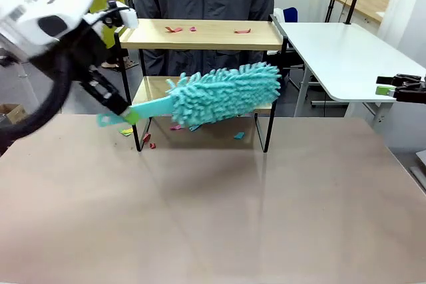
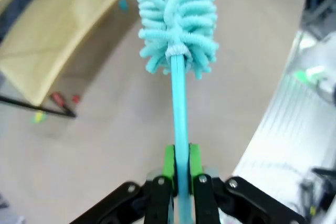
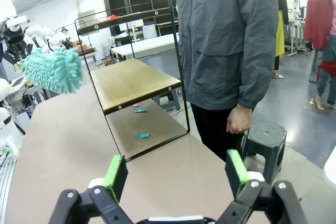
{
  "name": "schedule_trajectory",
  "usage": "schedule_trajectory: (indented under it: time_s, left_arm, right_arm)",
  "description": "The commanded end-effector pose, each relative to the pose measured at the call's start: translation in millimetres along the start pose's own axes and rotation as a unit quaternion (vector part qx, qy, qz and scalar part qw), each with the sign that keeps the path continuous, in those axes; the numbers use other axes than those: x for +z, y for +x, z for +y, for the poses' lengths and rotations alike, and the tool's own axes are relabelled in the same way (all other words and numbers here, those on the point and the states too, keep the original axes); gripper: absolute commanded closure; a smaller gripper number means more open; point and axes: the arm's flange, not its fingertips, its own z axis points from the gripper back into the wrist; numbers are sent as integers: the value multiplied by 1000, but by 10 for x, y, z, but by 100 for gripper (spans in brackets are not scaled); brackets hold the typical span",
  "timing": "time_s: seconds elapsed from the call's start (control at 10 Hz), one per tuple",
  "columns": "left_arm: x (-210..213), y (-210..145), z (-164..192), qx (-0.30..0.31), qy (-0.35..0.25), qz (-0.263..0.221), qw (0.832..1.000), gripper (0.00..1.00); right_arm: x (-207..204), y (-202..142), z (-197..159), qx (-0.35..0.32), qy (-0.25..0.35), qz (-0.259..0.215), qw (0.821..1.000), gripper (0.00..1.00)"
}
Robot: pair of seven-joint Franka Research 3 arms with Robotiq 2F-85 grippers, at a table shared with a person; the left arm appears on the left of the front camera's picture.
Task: Clean the shelf.
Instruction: Clean the specific section of the Shelf indicated by the human with the Duster.
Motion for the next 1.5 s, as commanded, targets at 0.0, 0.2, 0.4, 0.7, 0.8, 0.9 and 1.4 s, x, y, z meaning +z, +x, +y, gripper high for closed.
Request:
schedule_trajectory:
  time_s: [0.0,0.2,0.4,0.7,0.8,0.9,1.4]
  left_arm:
    - [312,6,118,-47,-2,69,997,87]
    - [437,-114,230,-126,-53,133,982,87]
    - [653,-195,249,-175,-20,208,962,87]
    - [791,-143,182,-237,-6,320,917,87]
    - [835,-83,159,-244,2,331,912,87]
    - [826,-52,149,-248,9,342,906,87]
    - [772,-113,98,-238,1,330,914,87]
  right_arm:
    - [-10,40,8,4,0,-1,1000,0]
    - [-10,40,8,4,0,-1,1000,0]
    - [-10,40,8,4,0,-1,1000,0]
    - [-10,40,8,4,0,-1,1000,0]
    - [-10,40,8,4,0,-1,1000,0]
    - [-10,40,8,4,0,-1,1000,0]
    - [-10,40,8,4,0,-1,1000,0]
